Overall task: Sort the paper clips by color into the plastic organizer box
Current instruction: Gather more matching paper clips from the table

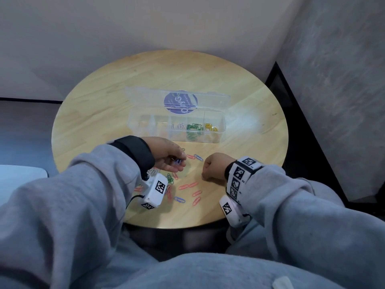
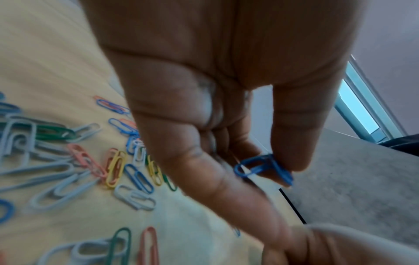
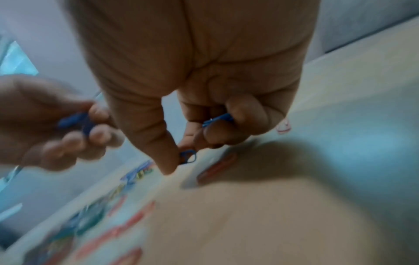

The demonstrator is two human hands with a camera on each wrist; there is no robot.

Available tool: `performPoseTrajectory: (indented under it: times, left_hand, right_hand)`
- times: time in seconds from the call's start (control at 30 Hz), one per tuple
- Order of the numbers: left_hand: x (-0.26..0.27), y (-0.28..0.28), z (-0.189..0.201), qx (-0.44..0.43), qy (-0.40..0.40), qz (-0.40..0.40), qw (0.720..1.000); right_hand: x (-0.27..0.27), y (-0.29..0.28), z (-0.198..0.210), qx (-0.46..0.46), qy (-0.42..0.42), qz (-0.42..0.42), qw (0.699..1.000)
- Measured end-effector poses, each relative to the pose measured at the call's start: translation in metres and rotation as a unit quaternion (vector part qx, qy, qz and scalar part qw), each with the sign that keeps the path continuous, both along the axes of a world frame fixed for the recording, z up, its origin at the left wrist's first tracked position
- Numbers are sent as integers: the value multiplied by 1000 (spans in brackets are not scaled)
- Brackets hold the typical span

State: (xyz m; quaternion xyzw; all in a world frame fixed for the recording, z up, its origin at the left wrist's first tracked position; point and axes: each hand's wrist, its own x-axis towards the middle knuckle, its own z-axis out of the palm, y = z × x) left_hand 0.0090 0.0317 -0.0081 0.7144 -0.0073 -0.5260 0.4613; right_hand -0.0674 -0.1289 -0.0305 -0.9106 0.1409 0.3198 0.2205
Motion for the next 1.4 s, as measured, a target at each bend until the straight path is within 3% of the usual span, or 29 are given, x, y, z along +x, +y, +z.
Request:
performPoseTrajectory:
  times: [0.1,0.17,0.3,0.5,0.6,0.77,0.9,0.97,1.07,1.17,1.27,1.4]
  left_hand:
    - [-5,-5,0,53,-33,-35,997]
    - [-11,-11,2,105,-101,-124,982]
    - [-27,-18,1,203,-239,-366,876]
    - [-37,-21,-8,210,-256,-476,814]
    - [-39,-22,-10,200,-248,-509,799]
    - [-42,-23,-15,197,-283,-531,774]
    - [-39,-20,-21,205,-272,-514,788]
    - [-36,-15,-21,199,-259,-485,811]
    - [-28,-6,-14,161,-252,-401,866]
    - [-14,3,-1,130,-278,-319,897]
    - [-1,13,9,68,-236,-212,946]
    - [12,25,16,-12,-182,-64,981]
  right_hand:
    - [2,-11,7,150,19,-130,980]
    - [4,-19,6,225,42,-215,949]
    - [5,-28,4,280,30,-329,902]
    - [3,-32,-2,341,22,-367,865]
    - [4,-32,-1,330,0,-338,881]
    - [8,-23,10,205,-76,-202,955]
    - [15,-11,11,107,-94,-148,979]
    - [20,-4,9,42,-93,-112,988]
    - [28,-1,4,-14,-77,-54,995]
    - [34,3,3,-25,-45,-36,998]
    - [37,6,-2,-80,-3,24,997]
    - [33,5,5,-66,6,19,998]
